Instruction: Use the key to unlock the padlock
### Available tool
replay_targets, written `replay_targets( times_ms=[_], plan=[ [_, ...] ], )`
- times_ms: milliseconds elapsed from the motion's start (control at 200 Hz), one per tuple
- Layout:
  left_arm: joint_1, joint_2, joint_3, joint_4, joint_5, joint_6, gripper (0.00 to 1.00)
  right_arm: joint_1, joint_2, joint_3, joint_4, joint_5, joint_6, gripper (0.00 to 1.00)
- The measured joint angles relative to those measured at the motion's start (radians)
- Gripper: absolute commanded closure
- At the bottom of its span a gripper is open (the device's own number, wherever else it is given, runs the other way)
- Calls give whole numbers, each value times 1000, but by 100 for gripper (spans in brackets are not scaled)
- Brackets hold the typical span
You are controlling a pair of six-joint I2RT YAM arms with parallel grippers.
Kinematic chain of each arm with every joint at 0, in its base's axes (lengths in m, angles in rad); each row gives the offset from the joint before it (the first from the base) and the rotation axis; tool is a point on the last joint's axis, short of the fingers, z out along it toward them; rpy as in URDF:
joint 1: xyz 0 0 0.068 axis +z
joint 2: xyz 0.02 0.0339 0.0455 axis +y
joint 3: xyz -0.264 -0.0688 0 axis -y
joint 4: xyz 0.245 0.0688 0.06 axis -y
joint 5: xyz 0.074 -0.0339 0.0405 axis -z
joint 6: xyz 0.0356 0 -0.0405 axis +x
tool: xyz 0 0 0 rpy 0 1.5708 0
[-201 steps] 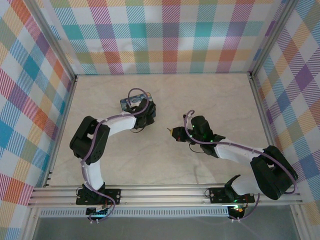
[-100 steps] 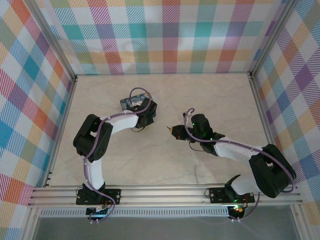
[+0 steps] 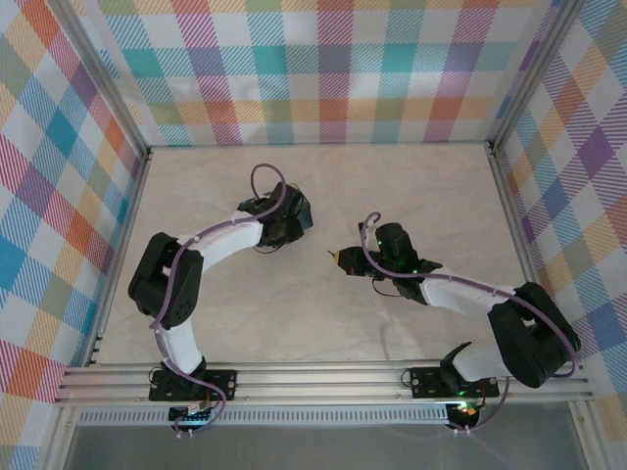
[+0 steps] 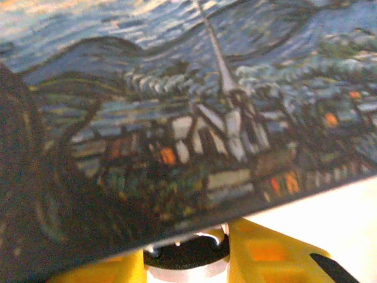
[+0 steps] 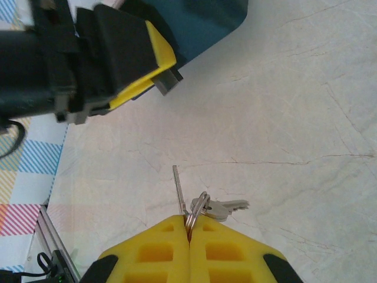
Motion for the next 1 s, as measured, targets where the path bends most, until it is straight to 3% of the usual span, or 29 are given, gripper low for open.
replay_targets(
  times_ms=[445,755,1000],
  plan=[
    [3,-223,7,-90,267,-172,82,-2,-131,-14,16,-72,-75,100],
    [7,-348,-121,-3,385,-409,83,35,-203,-50,90,-97,-106,100],
    [7,-367,-148,6,412,-483,84,50,-220,-72,146,-90,-177,100]
  ],
)
